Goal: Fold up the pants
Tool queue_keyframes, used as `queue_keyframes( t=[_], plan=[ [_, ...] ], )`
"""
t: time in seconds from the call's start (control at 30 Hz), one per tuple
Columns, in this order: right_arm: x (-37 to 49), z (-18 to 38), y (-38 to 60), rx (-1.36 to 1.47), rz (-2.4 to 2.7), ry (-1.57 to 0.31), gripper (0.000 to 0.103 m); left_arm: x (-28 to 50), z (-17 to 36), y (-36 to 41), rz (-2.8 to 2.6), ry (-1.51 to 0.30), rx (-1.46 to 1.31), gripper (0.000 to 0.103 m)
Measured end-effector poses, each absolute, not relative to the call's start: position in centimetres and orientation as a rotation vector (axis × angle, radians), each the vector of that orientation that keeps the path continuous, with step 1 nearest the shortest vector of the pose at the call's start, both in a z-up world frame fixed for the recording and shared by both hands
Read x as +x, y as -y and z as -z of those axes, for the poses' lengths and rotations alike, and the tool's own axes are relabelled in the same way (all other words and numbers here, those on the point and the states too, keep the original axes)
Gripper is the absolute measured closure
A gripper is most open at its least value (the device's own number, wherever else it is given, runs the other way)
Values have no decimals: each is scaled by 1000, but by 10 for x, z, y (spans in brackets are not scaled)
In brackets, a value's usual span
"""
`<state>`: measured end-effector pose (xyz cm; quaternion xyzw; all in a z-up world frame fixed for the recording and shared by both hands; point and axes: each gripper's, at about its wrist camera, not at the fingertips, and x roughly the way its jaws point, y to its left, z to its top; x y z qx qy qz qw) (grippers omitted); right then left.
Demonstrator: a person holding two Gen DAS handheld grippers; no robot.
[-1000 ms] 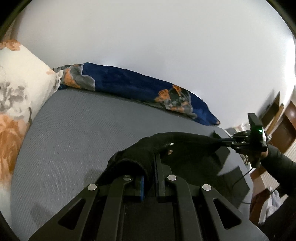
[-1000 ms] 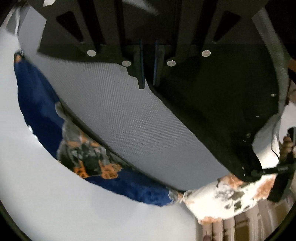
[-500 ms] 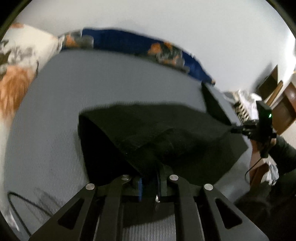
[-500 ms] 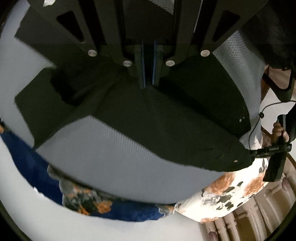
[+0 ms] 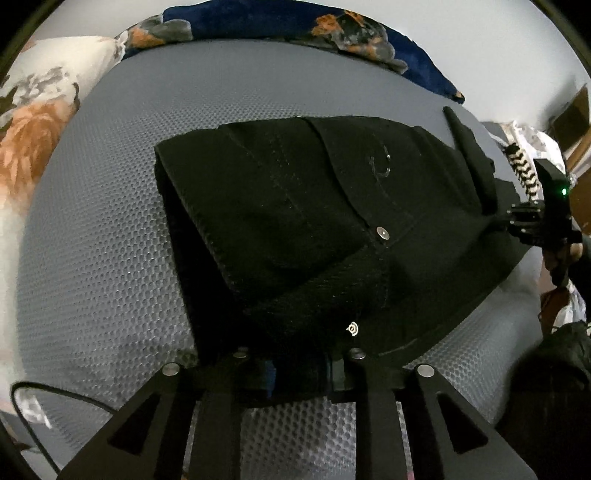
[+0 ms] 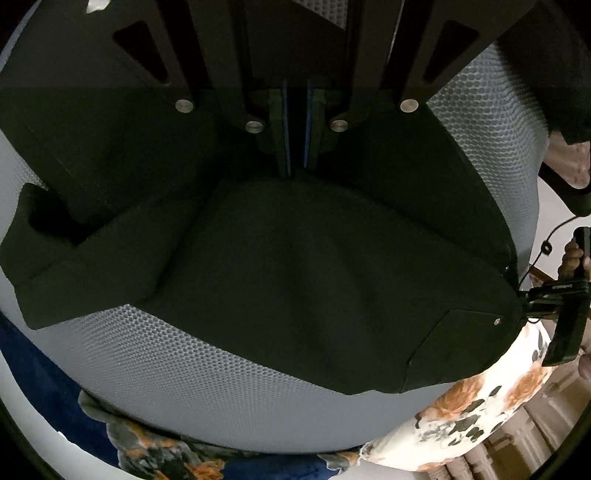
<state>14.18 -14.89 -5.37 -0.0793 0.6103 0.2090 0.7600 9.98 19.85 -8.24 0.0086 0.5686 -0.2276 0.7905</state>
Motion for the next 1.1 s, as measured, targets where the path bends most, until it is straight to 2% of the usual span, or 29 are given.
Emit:
queue_keyframes(
  t=[0.1,0.13,0.3,0.43,0.6,0.8,0.9,0.93,1.1],
  plan=[
    [142,54,149,-172,-456,-1326,98,96,81,-201,378,-1254,86,26],
    [143,55,148,-174,-458,-1324,98,94,79,-205,361,-1254,87,26],
    [144,56,150,-171,-467,-1315,98,84,57,-231,300,-1228,-47,26],
    [144,56,151,-175,-470,-1306,98,80,37,-245,238,-1212,-265,26],
    [143,56,153,-171,-469,-1294,98,78,56,-242,203,-1299,-567,28],
    [140,53,154,-180,-463,-1274,98,79,93,-225,125,-1350,-700,44],
    [136,47,153,-184,-448,-1253,98,86,97,-222,127,-1325,-726,70],
    [135,44,153,-180,-444,-1246,98,88,96,-220,122,-1310,-715,74],
    [114,7,141,-228,-456,-1211,98,94,77,-214,159,-1253,-573,78]
  ],
)
